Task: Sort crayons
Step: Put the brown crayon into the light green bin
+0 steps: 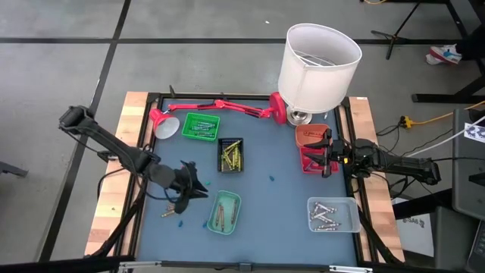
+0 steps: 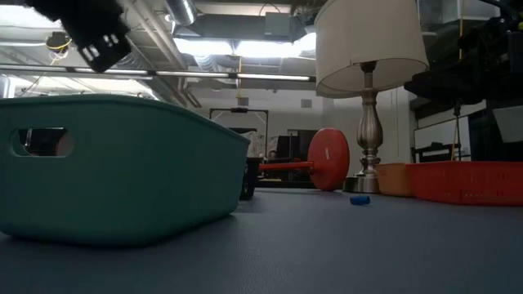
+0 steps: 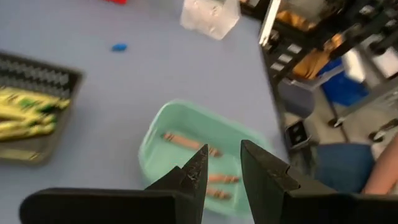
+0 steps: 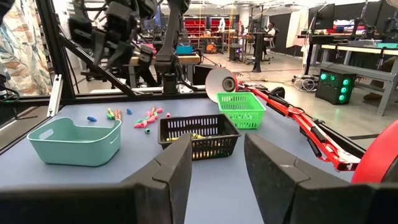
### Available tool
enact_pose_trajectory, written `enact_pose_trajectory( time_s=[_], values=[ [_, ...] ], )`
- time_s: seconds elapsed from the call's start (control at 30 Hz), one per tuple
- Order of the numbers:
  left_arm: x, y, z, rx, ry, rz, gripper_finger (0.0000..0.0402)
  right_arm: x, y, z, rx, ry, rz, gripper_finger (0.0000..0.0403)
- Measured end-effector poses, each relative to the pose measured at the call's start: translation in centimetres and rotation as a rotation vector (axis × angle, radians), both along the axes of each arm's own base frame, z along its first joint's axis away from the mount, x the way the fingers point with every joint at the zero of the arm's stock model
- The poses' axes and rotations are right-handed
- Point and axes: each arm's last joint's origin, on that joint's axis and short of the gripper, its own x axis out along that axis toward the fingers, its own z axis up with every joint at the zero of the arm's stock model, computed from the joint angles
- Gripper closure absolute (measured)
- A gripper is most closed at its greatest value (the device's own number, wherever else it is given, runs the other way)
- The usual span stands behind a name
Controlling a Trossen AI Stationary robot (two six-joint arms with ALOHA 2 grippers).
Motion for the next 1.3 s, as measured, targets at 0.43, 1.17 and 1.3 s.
enact_pose_trajectory(
  time_s=[0.43, 1.17, 1.3],
  values=[
    [-5.0, 2.7, -2.7, 0.163, 0.520, 0.094, 0.0321, 0.0, 0.0, 0.0, 0.000, 0.000, 0.000, 0.0255],
    [-8.3, 4.2, -8.9, 0.236, 0.827, 0.133, 0.0321, 0.0, 0.0, 0.0, 0.000, 0.000, 0.000, 0.0256],
    [-8.4, 4.2, -9.7, 0.199, 0.819, 0.112, 0.0321, 0.0, 0.0, 0.0, 0.000, 0.000, 0.000, 0.0255]
  ],
)
